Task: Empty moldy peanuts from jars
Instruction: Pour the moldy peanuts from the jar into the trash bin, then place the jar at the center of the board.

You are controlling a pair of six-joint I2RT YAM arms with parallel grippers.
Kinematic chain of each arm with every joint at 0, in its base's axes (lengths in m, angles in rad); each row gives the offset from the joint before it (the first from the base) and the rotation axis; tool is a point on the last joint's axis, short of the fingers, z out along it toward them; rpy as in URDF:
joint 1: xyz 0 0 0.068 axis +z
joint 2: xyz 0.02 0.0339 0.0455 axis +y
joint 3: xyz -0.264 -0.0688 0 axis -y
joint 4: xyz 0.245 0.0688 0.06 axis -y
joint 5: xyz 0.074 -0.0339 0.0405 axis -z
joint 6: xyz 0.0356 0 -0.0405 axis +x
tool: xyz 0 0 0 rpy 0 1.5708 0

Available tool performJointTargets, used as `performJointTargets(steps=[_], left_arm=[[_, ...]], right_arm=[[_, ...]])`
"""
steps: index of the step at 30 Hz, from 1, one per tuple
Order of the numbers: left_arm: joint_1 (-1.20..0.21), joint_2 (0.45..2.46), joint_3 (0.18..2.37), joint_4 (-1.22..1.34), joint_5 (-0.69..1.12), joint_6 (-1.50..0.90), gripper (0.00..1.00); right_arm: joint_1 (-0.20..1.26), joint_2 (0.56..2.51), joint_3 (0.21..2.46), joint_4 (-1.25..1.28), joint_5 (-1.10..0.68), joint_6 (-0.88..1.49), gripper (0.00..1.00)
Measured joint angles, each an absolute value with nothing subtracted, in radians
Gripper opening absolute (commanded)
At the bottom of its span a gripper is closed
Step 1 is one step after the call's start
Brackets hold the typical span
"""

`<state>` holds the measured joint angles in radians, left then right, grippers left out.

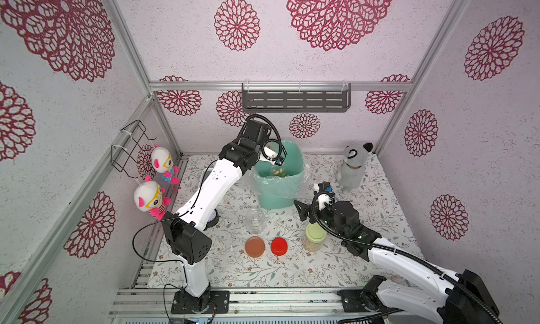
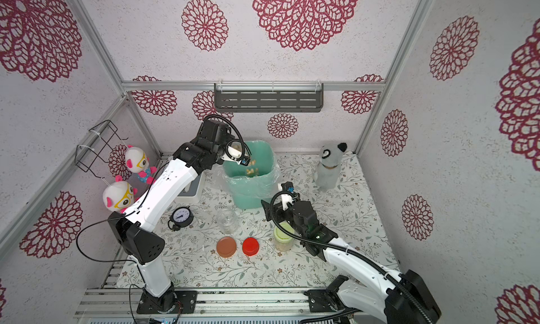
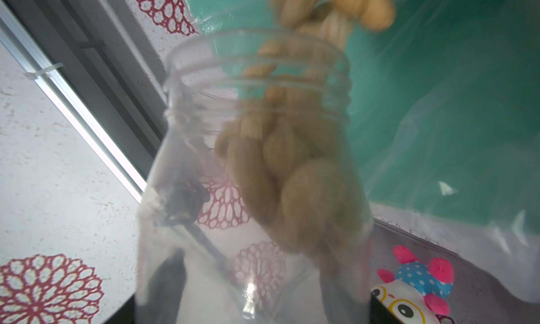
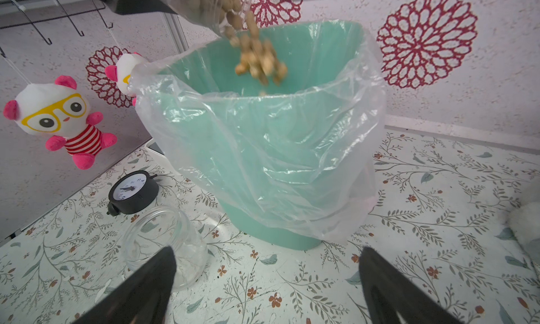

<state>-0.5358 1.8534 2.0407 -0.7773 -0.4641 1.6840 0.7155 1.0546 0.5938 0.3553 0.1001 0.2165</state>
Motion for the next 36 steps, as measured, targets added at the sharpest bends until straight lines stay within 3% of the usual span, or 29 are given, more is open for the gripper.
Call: performJointTargets(steps=[24, 31, 36], left_arm=[[-0.554, 1.851, 1.981, -0.703, -0.469, 1.726, 0.0], [-0.54, 1.842, 2.048, -0.714, -0.311, 1.481, 0.0], [-0.492, 1.755, 2.029, -0.714, -0.075, 1.259, 0.0]], right_arm=[[0.71, 1.031, 0.556, 0.397, 0.101, 0.249, 0.99], [0.702, 0.97, 0.545, 0.427, 0.092, 0.283, 0.98], [0.657, 0.952, 0.582, 0.411, 0.013, 0.334, 0.95]])
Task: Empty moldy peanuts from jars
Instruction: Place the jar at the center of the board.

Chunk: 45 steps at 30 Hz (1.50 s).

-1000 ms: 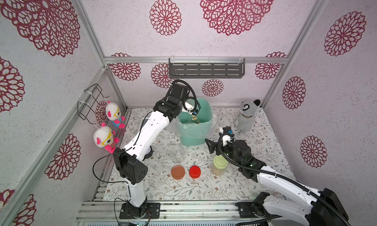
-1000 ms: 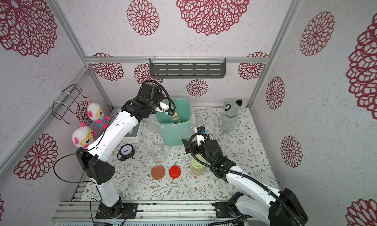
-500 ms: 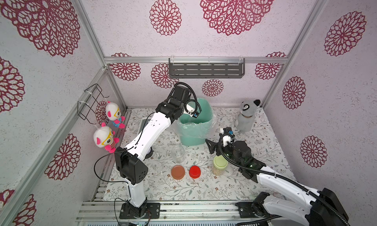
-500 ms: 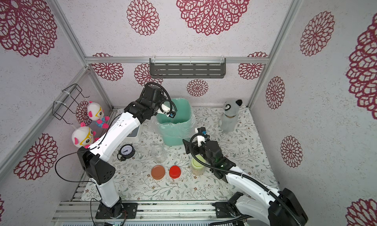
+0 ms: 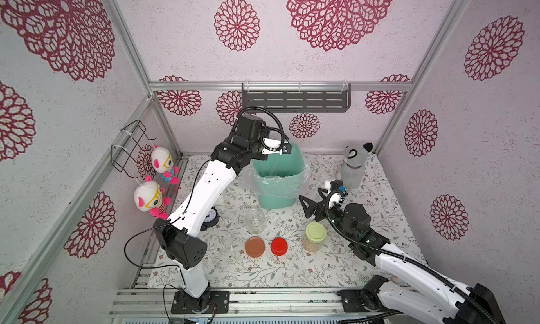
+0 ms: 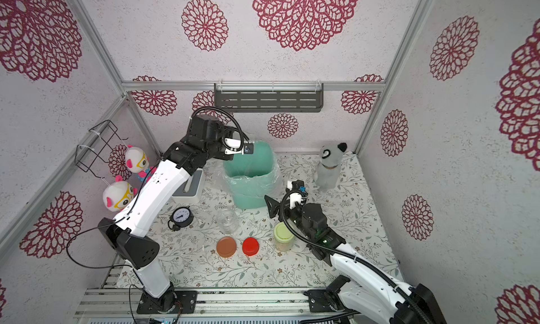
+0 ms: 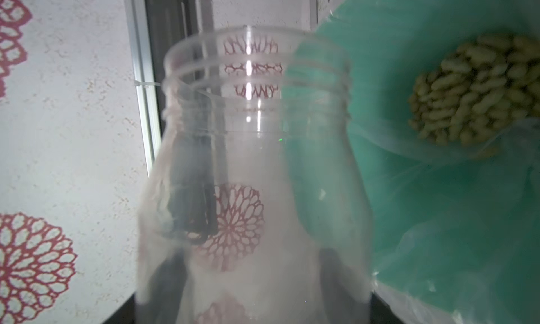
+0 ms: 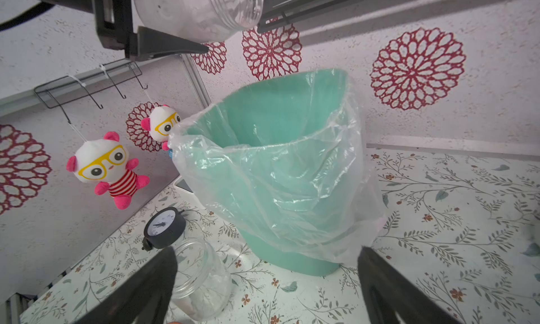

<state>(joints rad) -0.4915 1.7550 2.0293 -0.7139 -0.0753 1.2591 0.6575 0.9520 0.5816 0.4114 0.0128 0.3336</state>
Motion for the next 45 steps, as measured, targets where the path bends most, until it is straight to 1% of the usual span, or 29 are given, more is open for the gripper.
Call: performJointTargets(steps=[5, 8, 10, 12, 14, 19, 26, 31, 36, 39, 45], left_arm=[[-0.419, 1.581, 1.881, -0.663, 0.159, 1.098, 0.0], [-0.395, 1.467, 1.753, -0.624, 0.281, 1.03, 0.0], [-0.387, 1.406, 1.675, -0.611, 0.349, 1.006, 0.0], [-0.386, 1.356, 1.602, -0.606, 0.403, 0.991, 0.0], [-0.384, 1.308, 1.529, -0.608, 0.449, 0.978, 0.0], [-0.381, 1.229, 1.412, -0.617, 0.49, 0.953, 0.0], [-0.381, 1.153, 1.306, -0.613, 0.529, 0.923, 0.0], [-0.381, 1.121, 1.246, -0.593, 0.55, 0.908, 0.0], [-0.381, 1.115, 1.23, -0.582, 0.557, 0.904, 0.0], [-0.381, 1.11, 1.223, -0.58, 0.562, 0.903, 0.0], [-0.381, 1.101, 1.206, -0.582, 0.564, 0.895, 0.0]], right_arm=[[0.565, 0.96, 0.705, 0.365, -0.15, 0.41, 0.9], [0.535, 0.979, 0.796, 0.34, -0.263, 0.432, 0.89], [0.526, 1.008, 0.861, 0.319, -0.337, 0.439, 0.87], [0.523, 1.047, 0.928, 0.291, -0.41, 0.446, 0.84], [0.522, 1.098, 1.0, 0.264, -0.486, 0.451, 0.78], [0.522, 1.216, 1.152, 0.153, -0.604, 0.446, 0.66], [0.551, 1.298, 1.253, 0.038, -0.652, 0.428, 0.59], [0.607, 1.326, 1.294, -0.008, -0.66, 0.408, 0.58], [0.648, 1.334, 1.308, -0.051, -0.657, 0.379, 0.56], [0.667, 1.348, 1.329, -0.087, -0.649, 0.357, 0.5], [0.691, 1.367, 1.349, -0.126, -0.622, 0.329, 0.31]])
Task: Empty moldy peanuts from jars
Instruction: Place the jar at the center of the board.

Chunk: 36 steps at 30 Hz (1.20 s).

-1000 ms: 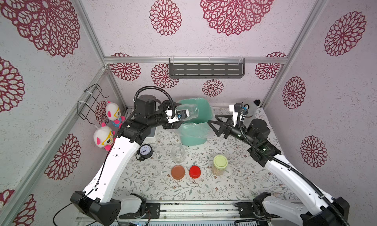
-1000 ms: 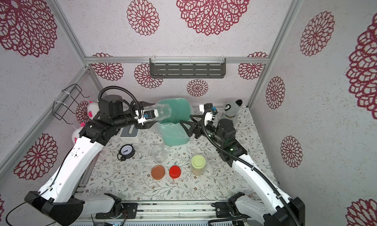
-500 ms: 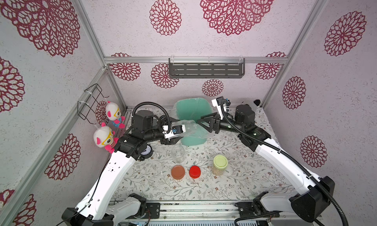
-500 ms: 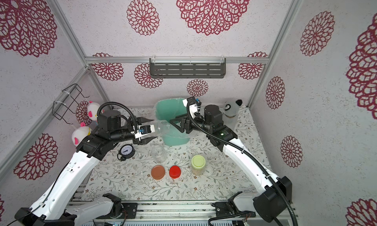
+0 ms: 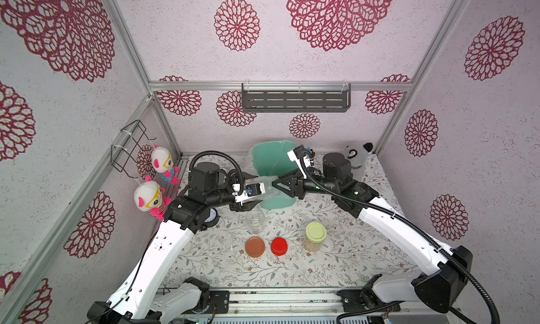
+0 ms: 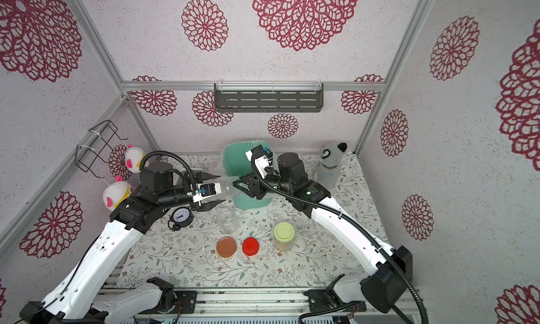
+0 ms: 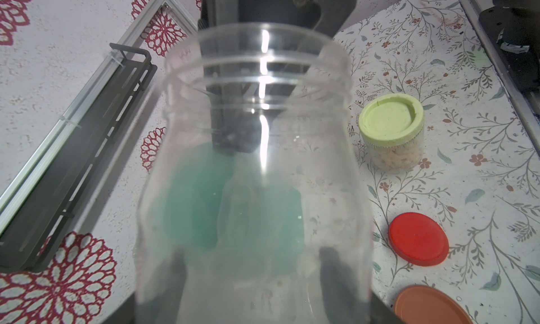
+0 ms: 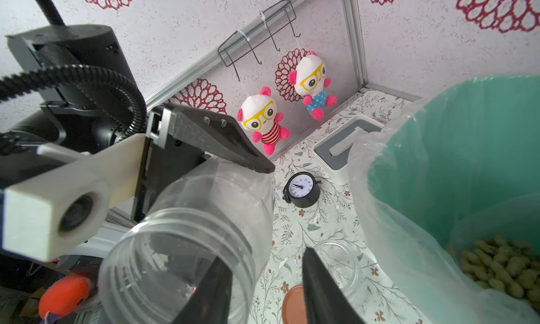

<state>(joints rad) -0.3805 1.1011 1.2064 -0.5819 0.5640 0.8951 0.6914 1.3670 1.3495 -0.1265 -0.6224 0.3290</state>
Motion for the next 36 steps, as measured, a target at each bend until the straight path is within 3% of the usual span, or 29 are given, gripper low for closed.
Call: performJointTargets(steps=[3, 9, 13, 19, 20, 21, 36], left_arm=[[-0.382, 1.092, 1.185, -0.574, 0.556, 0.887, 0.04], [-0.382, 1.078, 1.142, -0.557, 0.509, 0.864, 0.25], [-0.387, 1.067, 1.111, -0.54, 0.493, 0.848, 0.43], [-0.39, 1.058, 1.091, -0.511, 0.473, 0.835, 0.52], [-0.39, 1.057, 1.085, -0.503, 0.469, 0.833, 0.72], [-0.39, 1.055, 1.078, -0.494, 0.468, 0.832, 0.98], [-0.374, 0.946, 0.928, -0.394, 0.376, 0.737, 0.97]], right_arm=[[0.698, 1.389, 1.377, -0.154, -0.614, 0.316, 0.21], [0.708, 1.426, 1.412, -0.208, -0.598, 0.285, 0.01], [0.712, 1.431, 1.412, -0.234, -0.58, 0.262, 0.0], [0.714, 1.43, 1.412, -0.237, -0.566, 0.244, 0.0], [0.714, 1.43, 1.412, -0.238, -0.56, 0.243, 0.0], [0.715, 1.428, 1.412, -0.239, -0.556, 0.239, 0.0], [0.653, 1.336, 1.409, -0.363, -0.473, 0.198, 0.0]])
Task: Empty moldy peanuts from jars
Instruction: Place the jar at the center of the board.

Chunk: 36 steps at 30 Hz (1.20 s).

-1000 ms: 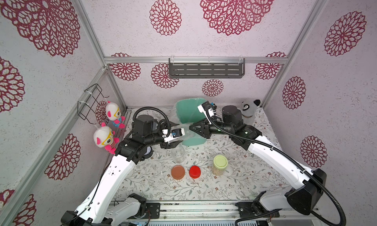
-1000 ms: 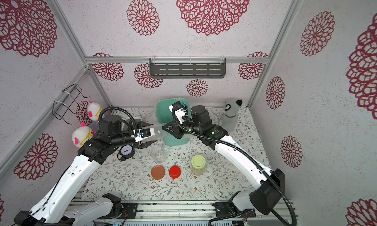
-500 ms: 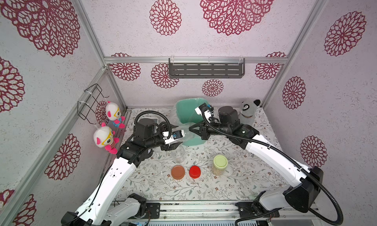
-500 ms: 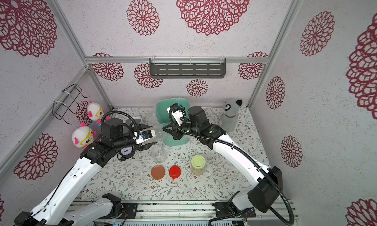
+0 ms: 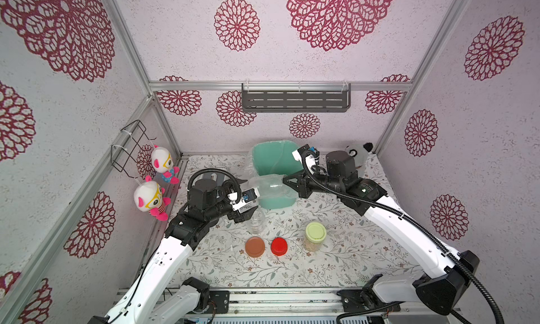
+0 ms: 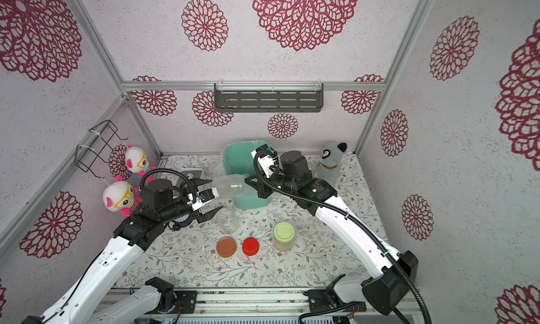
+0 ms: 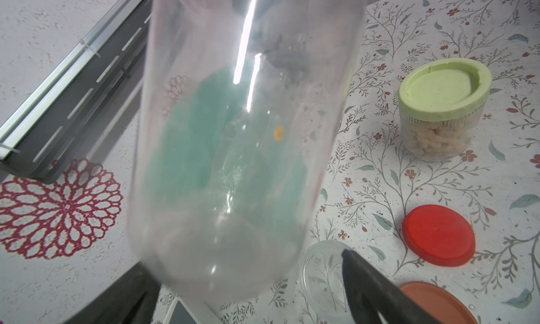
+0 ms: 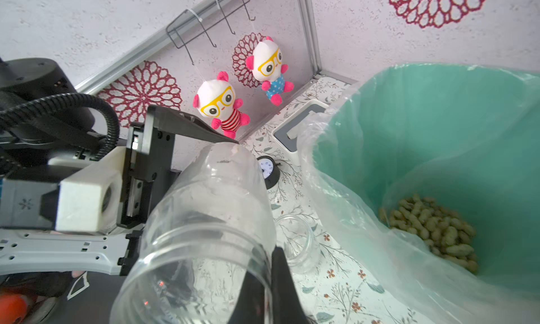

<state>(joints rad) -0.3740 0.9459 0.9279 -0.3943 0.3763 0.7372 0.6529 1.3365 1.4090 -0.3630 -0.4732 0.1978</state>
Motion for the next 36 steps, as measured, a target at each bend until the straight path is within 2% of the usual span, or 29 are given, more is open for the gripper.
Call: performJointTargets(steps=[9, 18, 28, 36], left_arm=[[-0.356, 0.789, 0.737, -0.237, 0.295, 0.588, 0.97], [-0.352, 0.665, 0.604, -0.111, 0.224, 0.4, 0.97], [-0.352, 0.502, 0.447, -0.056, 0.169, 0.255, 0.97], [-0.352, 0.412, 0.4, -0.103, 0.159, 0.237, 0.97]], right_arm=[[0.653, 1.329, 1.511, -0.683, -0.356, 0.006, 0.0], [0.737, 1.376, 1.602, -0.942, -0.174, -0.086, 0.0], [0.817, 1.541, 1.585, -0.99, 0.024, -0.039, 0.0], [0.842, 1.673, 1.582, -0.967, 0.097, 0.037, 0.0]])
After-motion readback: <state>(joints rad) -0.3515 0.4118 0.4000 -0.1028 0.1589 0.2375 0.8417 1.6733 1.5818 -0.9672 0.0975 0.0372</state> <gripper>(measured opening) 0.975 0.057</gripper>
